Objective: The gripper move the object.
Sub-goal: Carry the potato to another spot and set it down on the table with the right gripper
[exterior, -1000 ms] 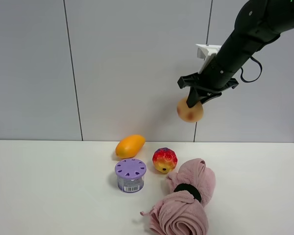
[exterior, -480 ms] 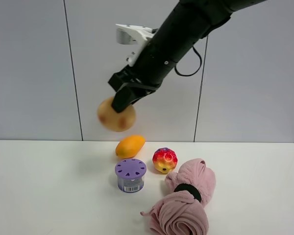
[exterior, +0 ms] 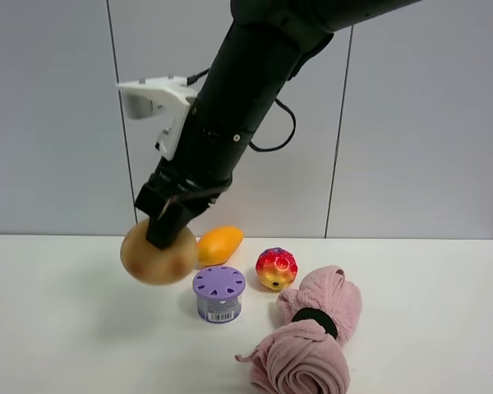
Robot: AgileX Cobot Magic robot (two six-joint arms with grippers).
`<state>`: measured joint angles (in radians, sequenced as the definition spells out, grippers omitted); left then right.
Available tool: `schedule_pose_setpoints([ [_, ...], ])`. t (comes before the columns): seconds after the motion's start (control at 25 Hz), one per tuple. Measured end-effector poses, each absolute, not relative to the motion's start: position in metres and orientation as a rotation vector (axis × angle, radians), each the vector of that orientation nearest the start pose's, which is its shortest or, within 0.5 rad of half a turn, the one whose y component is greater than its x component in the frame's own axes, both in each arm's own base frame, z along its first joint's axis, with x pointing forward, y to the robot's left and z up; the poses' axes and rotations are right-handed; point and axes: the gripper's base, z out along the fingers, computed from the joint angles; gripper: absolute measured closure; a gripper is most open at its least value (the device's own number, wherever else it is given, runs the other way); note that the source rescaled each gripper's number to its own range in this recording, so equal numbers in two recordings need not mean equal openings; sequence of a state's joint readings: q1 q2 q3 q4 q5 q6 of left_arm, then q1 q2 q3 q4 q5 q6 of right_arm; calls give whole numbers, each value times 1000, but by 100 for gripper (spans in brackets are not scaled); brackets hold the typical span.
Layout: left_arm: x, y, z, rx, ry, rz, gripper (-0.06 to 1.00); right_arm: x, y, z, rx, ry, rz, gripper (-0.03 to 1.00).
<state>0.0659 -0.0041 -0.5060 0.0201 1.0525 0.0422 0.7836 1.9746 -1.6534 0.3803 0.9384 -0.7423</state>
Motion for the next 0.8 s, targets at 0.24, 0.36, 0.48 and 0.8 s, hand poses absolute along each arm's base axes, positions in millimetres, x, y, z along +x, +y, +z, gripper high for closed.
schedule_pose_setpoints([
  [0.24, -6, 1, 280, -25, 2027, 92, -6, 290, 332, 201, -1815, 2228, 467, 97],
  [0.36, -6, 1, 280, -25, 2027, 92, -6, 293, 333, 186, -1836, 2235, 427, 97],
  [0.48, -6, 1, 280, -25, 2027, 92, -6, 296, 334, 181, -1817, 2248, 397, 97],
  [0.8, -6, 1, 280, -25, 2027, 92, -6, 300, 332, 162, -1859, 2273, 325, 97],
])
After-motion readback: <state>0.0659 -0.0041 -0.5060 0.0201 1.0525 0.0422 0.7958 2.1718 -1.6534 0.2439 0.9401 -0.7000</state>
